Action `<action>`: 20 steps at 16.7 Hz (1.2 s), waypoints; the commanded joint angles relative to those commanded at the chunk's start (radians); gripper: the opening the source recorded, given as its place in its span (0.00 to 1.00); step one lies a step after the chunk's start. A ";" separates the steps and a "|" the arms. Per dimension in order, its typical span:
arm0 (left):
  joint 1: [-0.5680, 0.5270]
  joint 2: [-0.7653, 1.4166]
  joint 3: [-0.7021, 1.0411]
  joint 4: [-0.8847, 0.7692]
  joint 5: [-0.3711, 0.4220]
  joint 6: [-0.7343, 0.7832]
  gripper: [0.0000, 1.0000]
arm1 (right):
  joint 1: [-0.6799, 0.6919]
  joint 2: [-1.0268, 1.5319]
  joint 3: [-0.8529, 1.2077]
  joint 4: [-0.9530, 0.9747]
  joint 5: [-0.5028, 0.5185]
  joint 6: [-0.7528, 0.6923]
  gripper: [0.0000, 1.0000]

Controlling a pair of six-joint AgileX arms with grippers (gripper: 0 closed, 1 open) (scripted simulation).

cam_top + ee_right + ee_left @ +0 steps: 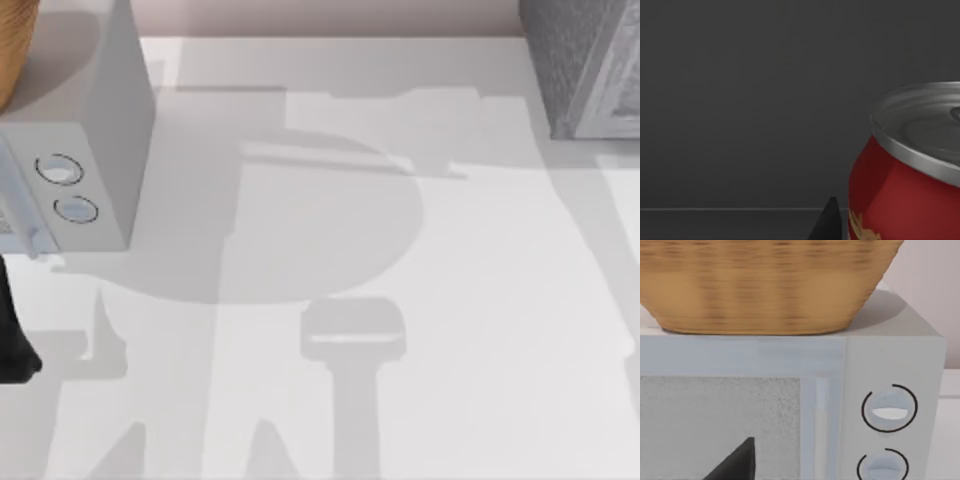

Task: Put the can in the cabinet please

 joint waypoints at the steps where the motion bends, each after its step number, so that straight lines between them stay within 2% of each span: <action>1: 0.000 0.000 0.000 0.000 0.000 0.000 1.00 | -0.003 0.024 0.034 -0.008 -0.002 0.000 0.00; 20: 0.000 0.000 0.000 0.000 0.000 0.000 1.00 | -0.052 0.497 0.663 -0.172 -0.053 0.000 0.00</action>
